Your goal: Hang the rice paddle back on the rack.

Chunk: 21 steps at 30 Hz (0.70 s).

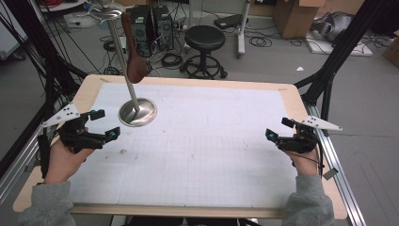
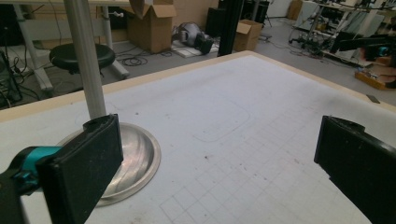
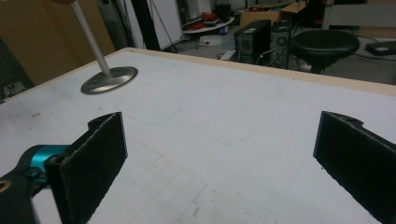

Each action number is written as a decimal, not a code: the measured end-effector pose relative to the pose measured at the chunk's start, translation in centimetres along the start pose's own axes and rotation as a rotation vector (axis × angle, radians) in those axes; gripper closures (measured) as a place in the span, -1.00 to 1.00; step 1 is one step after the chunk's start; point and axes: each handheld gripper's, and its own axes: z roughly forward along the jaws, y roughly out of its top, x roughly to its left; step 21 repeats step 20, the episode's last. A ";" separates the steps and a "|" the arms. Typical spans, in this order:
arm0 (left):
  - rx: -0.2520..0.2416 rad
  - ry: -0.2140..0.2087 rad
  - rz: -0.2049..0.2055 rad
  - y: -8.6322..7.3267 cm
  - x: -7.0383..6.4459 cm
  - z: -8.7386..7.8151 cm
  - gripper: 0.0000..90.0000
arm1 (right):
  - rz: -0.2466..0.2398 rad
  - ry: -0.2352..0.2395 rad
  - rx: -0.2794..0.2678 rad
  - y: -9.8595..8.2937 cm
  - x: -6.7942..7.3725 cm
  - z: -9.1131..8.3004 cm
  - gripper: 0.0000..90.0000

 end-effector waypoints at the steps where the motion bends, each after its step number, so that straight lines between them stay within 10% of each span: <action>1: 0.002 0.003 0.001 0.0 0.0 0.0 -0.96 | 0.001 -0.008 -0.003 -0.1 -0.2 -0.2 -0.97; 21: 0.001 0.036 -0.017 -0.9 0.8 -0.5 -0.96 | 0.007 -0.046 -0.015 -1.0 -0.9 -1.6 -0.97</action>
